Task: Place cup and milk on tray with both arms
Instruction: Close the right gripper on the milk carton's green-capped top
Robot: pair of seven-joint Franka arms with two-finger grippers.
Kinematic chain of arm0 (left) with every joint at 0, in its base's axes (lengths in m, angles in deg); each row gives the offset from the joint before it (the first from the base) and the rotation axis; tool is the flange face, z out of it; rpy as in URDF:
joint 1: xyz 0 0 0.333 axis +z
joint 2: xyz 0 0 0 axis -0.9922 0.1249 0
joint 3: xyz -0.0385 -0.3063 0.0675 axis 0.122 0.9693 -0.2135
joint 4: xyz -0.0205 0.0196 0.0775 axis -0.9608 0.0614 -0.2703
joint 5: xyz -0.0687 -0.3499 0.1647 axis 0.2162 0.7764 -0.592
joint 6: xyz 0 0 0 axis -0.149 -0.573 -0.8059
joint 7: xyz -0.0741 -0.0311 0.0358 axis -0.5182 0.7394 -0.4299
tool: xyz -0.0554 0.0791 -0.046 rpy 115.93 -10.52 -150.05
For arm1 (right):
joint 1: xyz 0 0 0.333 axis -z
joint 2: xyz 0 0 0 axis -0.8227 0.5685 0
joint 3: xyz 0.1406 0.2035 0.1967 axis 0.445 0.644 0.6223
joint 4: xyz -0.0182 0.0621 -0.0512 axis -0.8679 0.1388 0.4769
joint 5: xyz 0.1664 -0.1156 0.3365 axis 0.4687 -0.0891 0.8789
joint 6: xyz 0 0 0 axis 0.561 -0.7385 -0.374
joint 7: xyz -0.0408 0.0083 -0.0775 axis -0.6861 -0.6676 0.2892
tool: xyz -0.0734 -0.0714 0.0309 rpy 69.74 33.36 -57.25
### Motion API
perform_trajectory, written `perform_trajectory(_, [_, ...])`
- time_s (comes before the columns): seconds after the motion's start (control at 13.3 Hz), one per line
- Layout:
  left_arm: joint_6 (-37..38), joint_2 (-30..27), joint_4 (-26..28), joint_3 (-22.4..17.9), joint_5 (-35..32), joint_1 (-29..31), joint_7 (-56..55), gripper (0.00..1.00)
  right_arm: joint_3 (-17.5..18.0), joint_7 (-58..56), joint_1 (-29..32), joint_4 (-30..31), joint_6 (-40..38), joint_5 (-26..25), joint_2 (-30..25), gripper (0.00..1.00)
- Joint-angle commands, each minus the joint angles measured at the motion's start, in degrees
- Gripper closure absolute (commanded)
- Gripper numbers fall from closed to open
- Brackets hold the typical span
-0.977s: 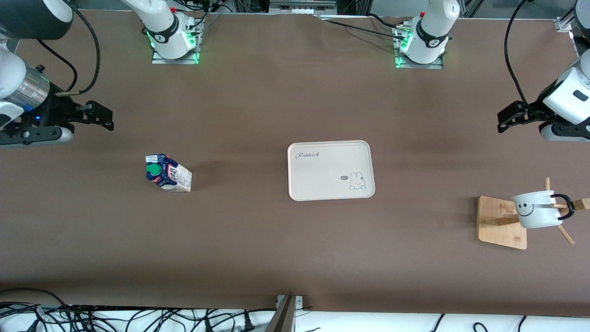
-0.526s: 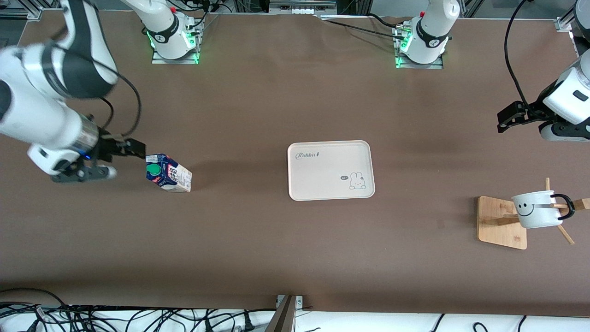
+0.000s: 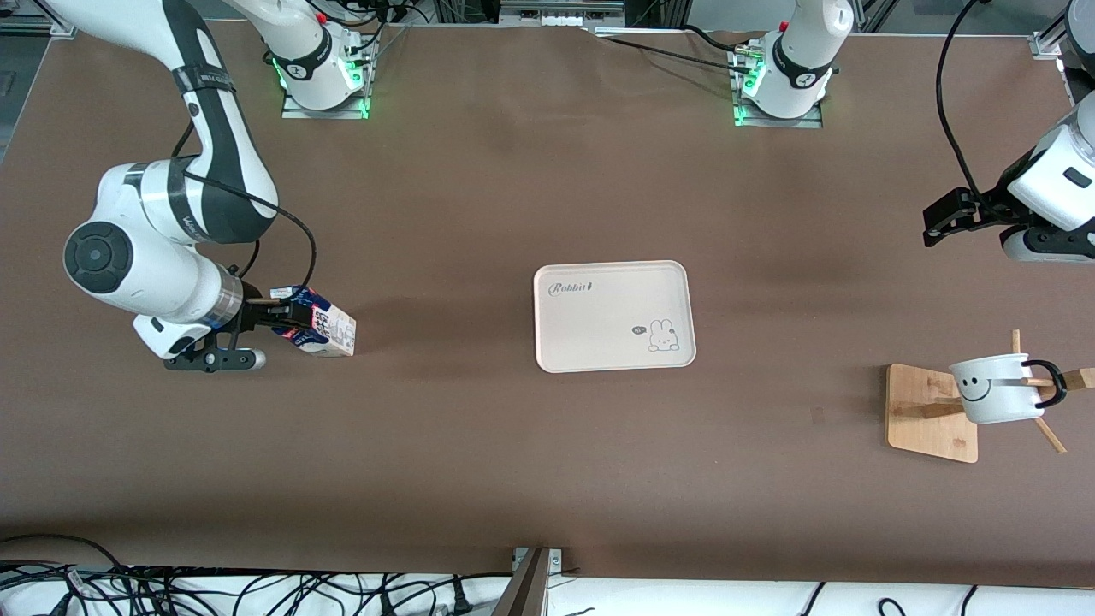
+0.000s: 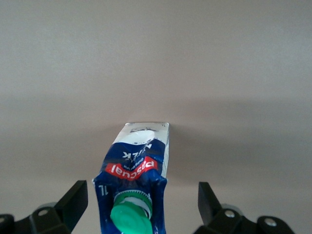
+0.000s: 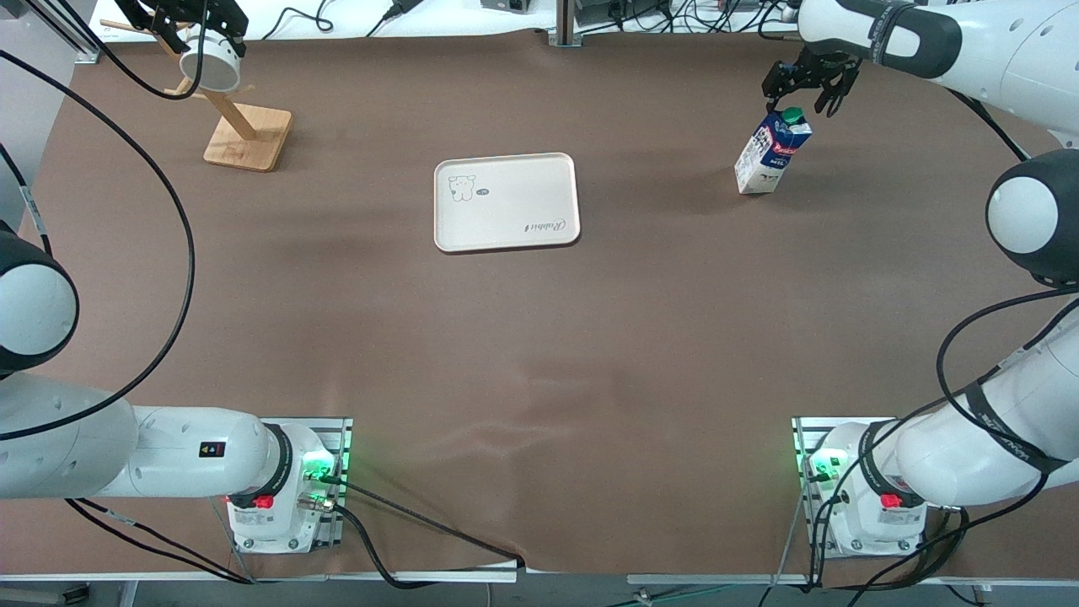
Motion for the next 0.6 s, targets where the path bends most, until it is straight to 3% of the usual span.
perform_trajectory(0.0, [1.56, 0.85, -1.98, 0.22, 0.59, 0.2, -0.08, 0.0, 0.2, 2.58, -0.18, 3.43, 1.45, 0.74, -1.77, 0.0])
perform_trajectory(0.15, [2.09, 0.85, -1.98, 0.22, 0.59, 0.2, -0.16, 0.0, 1.17, 3.02, -0.18, 4.05, 1.36, 0.83, -2.12, 0.04])
perform_trajectory(0.38, [2.09, 0.85, -1.98, 0.22, 0.59, 0.11, -0.34, 0.0, 1.17, 3.55, -0.18, 4.14, 0.57, 0.83, -2.38, 0.3])
perform_trajectory(0.53, [2.09, 0.85, -1.98, 0.22, 0.59, 0.11, -0.34, 0.0, 1.17, 3.55, -0.18, 4.05, 0.4, 0.74, -2.38, 0.37])
